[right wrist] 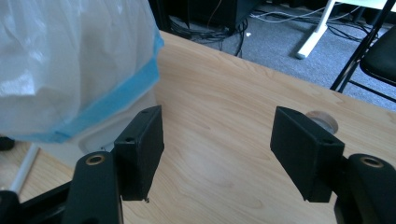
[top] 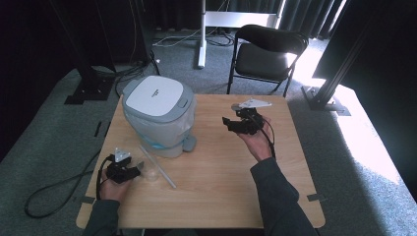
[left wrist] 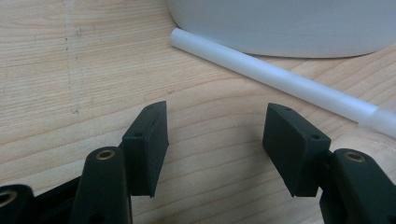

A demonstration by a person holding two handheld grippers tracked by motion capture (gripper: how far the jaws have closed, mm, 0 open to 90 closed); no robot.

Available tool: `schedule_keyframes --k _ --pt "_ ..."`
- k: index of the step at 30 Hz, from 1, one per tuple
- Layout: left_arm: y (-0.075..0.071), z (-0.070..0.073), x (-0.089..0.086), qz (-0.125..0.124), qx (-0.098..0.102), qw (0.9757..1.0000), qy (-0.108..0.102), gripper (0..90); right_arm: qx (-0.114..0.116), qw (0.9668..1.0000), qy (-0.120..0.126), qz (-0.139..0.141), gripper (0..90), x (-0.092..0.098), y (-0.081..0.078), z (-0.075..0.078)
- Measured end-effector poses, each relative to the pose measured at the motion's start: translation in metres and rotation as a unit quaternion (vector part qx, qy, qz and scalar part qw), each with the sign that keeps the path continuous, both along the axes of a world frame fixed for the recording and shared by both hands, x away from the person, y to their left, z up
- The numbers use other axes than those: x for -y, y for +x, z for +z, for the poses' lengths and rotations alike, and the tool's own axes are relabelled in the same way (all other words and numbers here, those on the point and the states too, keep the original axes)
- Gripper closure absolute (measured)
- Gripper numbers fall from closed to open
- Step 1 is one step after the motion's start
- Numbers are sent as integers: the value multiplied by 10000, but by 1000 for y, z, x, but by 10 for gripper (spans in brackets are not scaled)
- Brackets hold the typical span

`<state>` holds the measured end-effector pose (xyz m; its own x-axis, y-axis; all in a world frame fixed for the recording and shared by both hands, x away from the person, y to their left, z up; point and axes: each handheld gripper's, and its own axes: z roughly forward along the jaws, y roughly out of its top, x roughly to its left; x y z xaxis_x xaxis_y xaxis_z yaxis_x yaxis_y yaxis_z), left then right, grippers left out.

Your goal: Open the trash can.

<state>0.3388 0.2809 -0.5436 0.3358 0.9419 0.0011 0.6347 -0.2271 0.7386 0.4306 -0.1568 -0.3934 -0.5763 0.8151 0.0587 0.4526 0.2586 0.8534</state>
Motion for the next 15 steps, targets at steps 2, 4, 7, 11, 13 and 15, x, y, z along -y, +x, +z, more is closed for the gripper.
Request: schedule_keyframes --k 2,4,7,11,13,15 --pt "0 0 0 0 1 10000 2 407 0 10000 37 10 340 -2 1 2" --pt "0 0 0 0 1 10000 2 407 18 10000 71 28 340 -4 2 4" --pt "0 0 0 3 -1 10000 5 407 6 9999 114 52 340 -6 4 7" --pt "0 0 0 0 1 10000 -4 407 5 9999 143 88 340 -11 7 10" --pt "0 0 0 -2 0 10000 -6 407 26 9998 159 97 340 -13 8 12" --pt "0 0 0 -1 1 10000 -6 407 33 9998 176 121 340 -15 9 14"
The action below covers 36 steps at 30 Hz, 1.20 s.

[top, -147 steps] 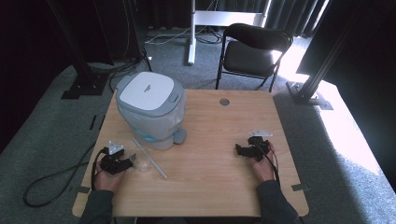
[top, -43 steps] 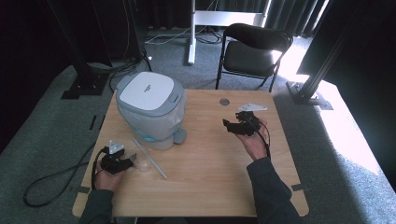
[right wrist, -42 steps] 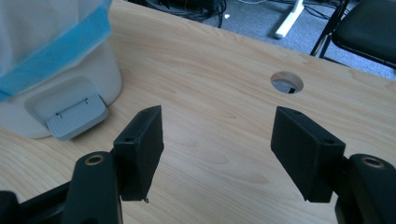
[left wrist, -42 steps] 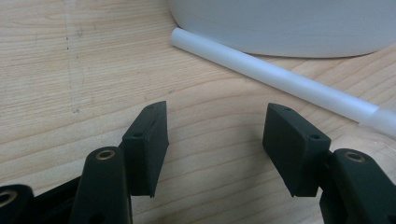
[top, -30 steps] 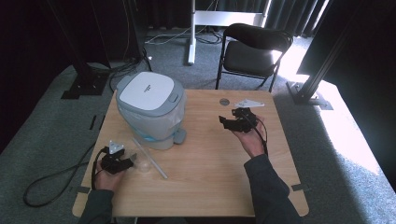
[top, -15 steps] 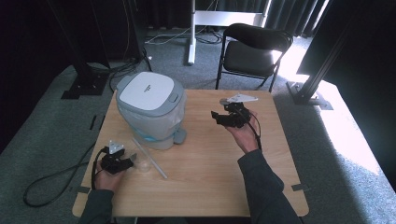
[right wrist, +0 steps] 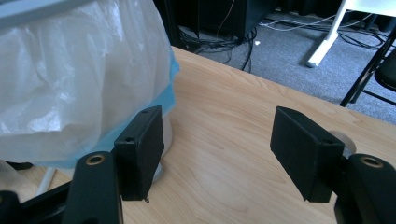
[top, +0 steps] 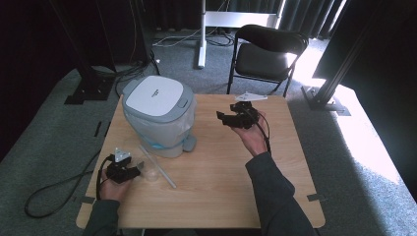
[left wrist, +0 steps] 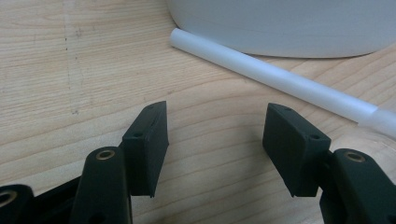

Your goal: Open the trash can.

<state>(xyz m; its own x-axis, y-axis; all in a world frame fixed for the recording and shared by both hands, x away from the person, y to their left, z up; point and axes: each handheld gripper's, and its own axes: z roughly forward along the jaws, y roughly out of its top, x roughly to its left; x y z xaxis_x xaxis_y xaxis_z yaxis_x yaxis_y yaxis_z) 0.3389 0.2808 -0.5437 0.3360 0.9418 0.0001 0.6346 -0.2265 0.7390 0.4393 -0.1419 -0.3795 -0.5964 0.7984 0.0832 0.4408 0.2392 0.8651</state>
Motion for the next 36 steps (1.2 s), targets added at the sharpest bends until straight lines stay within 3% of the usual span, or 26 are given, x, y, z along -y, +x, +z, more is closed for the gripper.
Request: schedule_keyframes --k 15,36 --pt "0 0 -1 -13 -1 10000 -6 408 55 9998 126 175 341 -19 6 14" --pt "0 0 -1 -6 -5 10000 -32 408 294 9987 36 413 340 -54 11 33"
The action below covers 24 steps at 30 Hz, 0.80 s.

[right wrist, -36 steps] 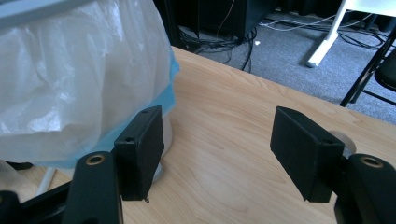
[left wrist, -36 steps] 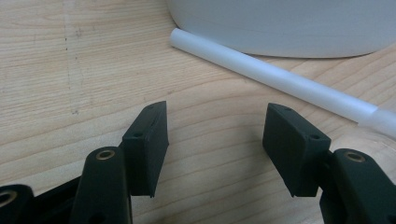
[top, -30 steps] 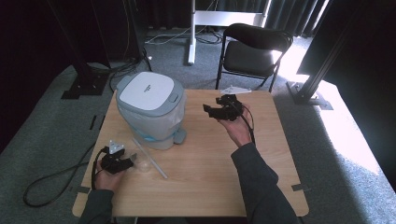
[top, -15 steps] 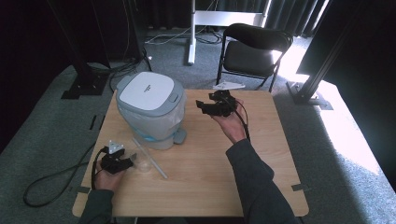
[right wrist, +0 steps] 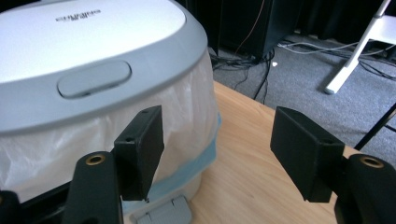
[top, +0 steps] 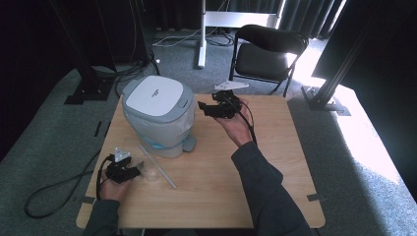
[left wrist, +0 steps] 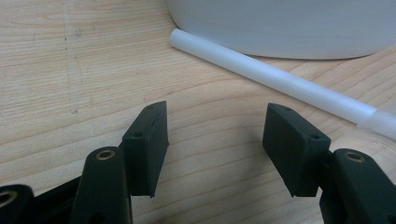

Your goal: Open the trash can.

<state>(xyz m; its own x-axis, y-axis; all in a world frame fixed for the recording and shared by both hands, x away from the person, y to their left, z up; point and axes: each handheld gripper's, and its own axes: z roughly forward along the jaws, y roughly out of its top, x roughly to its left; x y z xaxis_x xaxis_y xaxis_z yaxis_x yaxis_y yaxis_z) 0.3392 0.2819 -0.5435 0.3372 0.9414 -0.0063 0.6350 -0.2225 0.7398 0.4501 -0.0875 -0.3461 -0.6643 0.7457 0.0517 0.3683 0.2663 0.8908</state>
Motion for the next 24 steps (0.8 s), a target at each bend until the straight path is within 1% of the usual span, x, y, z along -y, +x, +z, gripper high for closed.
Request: schedule_keyframes --k 4,7,12,18,24 --pt "0 0 0 -3 -3 10000 9 408 13 10000 -12 15 340 -5 1 2" --pt "0 0 0 0 4 10000 18 408 22 10000 25 33 340 -9 3 5" --pt "0 0 0 -6 -3 10000 13 407 75 9999 33 77 340 -19 6 10" --pt "0 0 0 -4 -1 10000 -4 407 59 9998 129 135 343 -30 9 15" --pt "0 0 0 -5 -1 10000 -13 407 45 9997 170 172 342 -39 10 18"
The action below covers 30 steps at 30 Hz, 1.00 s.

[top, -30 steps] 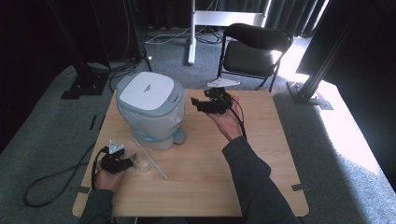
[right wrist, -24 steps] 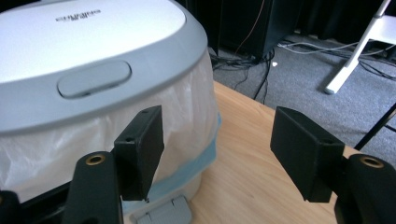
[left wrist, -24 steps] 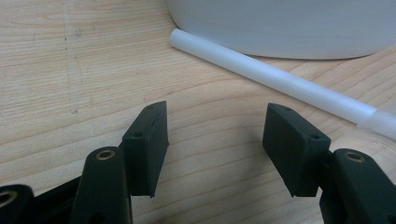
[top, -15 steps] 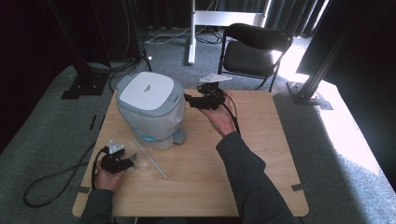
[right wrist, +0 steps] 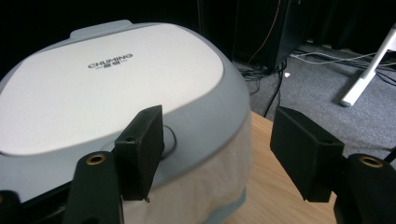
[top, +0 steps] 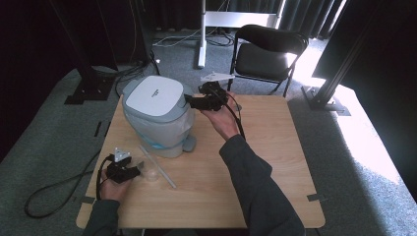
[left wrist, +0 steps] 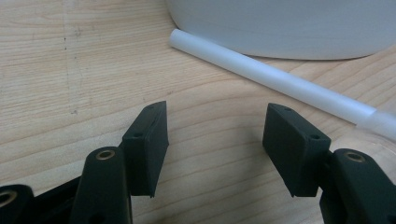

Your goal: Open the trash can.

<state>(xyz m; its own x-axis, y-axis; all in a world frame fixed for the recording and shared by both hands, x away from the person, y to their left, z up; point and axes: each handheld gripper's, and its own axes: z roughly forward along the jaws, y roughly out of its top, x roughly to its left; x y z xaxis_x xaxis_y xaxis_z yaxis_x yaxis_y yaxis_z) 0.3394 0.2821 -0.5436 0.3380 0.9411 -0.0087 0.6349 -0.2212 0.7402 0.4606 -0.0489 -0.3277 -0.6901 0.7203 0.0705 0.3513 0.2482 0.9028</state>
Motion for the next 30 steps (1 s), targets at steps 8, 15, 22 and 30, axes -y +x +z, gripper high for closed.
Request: schedule_keyframes --k 8,15,22,30 --pt "0 0 0 -4 -3 10000 1 407 32 9999 -105 70 351 -10 -1 2" --pt "0 0 1 6 4 10000 50 407 -15 9999 -101 128 358 -9 0 2" --pt "0 0 1 3 -4 10000 52 407 -77 9995 -193 252 413 -8 1 3" --pt "0 0 2 2 -2 10000 58 407 -44 9992 -319 225 430 -11 -1 5"
